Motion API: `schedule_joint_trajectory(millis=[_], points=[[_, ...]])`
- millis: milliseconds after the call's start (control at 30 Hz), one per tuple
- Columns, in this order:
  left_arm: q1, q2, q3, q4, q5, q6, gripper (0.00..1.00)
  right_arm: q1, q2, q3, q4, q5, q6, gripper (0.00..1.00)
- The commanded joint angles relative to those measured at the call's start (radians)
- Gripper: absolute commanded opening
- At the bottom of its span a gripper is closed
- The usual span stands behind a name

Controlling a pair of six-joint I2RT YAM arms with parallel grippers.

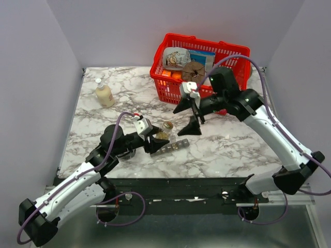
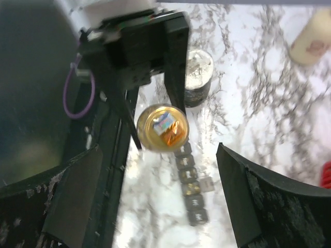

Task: Sort the pills into containers

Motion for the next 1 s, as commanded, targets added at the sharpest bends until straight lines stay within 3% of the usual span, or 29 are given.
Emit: schedule_joint_trajectory(millis=[0,33,67,167,233,500,733,800,900,933,967], points=[[0.030,-0.021,0.049,-0.030,0.315,-0.034,0.00,0.005,-0.074,-0.011,-0.349,-0.189,-0.579,1.00],[0.035,-0.010,0.055,-0.024,0.361,-0.047,0.00,0.005,-0.074,-0.030,-0.375,-0.205,-0.691,1.00],[0.041,0.005,0.073,-0.013,0.465,-0.058,0.00,0.007,-0.074,-0.036,-0.391,-0.205,-0.722,1.00],[0.042,0.073,0.095,0.028,0.598,-0.113,0.00,0.016,-0.047,-0.025,-0.434,-0.246,-0.773,0.99],[0.042,0.113,0.113,0.038,0.624,-0.133,0.00,0.031,-0.018,-0.009,-0.483,-0.275,-0.804,0.98],[0.042,0.182,0.152,0.030,0.672,-0.115,0.00,0.067,0.005,-0.016,-0.394,-0.283,-0.672,0.87],[0.042,0.190,0.164,-0.008,0.624,-0.077,0.00,0.099,0.033,-0.022,-0.345,-0.254,-0.544,0.61],[0.042,0.184,0.175,-0.046,0.562,-0.046,0.00,0.105,0.033,-0.028,-0.290,-0.243,-0.487,0.49],[0.042,0.165,0.185,-0.088,0.433,-0.015,0.00,0.105,0.027,-0.056,-0.178,-0.208,-0.324,0.38],[0.042,0.141,0.185,-0.091,0.372,-0.003,0.00,0.105,0.024,-0.067,-0.138,-0.167,-0.198,0.36],[0.042,0.125,0.182,-0.082,0.321,0.000,0.00,0.105,0.022,-0.096,-0.098,-0.144,-0.131,0.25]])
